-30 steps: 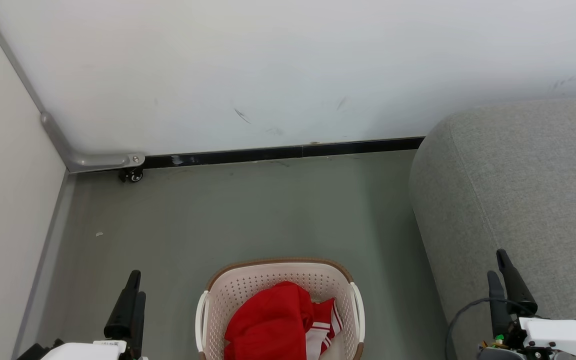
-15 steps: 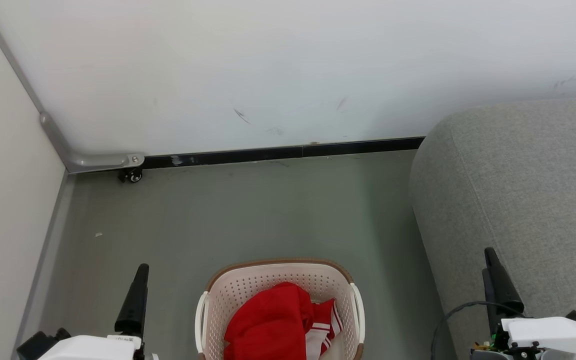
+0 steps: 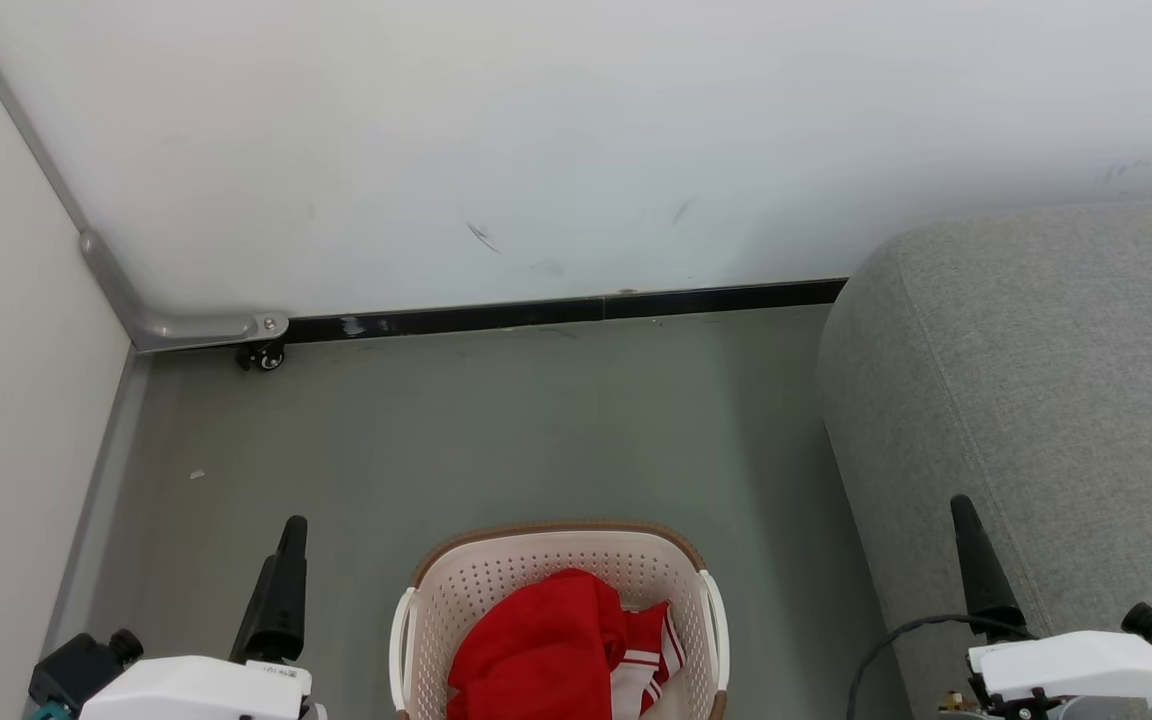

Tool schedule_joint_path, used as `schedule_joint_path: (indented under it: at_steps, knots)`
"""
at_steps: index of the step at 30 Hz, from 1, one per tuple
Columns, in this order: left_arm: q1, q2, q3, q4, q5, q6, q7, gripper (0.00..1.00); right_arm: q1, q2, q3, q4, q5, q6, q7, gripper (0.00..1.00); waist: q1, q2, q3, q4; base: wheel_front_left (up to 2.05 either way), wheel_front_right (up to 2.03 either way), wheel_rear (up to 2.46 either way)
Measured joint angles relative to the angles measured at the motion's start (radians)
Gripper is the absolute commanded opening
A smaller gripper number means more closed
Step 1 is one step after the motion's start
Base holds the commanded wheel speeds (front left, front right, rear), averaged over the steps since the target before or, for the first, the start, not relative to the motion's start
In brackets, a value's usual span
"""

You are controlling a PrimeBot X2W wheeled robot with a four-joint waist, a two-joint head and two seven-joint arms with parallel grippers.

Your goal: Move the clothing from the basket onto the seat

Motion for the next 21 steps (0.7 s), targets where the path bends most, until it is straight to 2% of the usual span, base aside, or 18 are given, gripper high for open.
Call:
schedule_joint_path:
  at_steps: [5,15,21]
  knots:
    - [0.0,0.025,-0.026,-0.012,0.115,0.016,-0.016,1.0,-0.013,-0.001,0.004,0.009,-0.088,0.0,-0.014,1.0,-0.0029,0.0,-0.001,0.0,0.0,0.0,0.0]
    - [0.0,0.06,-0.103,-0.022,0.347,0.06,-0.052,1.0,-0.021,0.001,0.021,0.031,-0.255,0.001,-0.041,1.0,-0.0117,0.0,-0.001,0.0,0.0,0.0,0.0]
    - [0.0,0.078,-0.147,-0.022,0.476,0.086,-0.075,1.0,-0.021,0.002,0.027,0.043,-0.371,0.001,-0.051,1.0,-0.0148,0.0,-0.003,0.0,0.0,0.0,0.0]
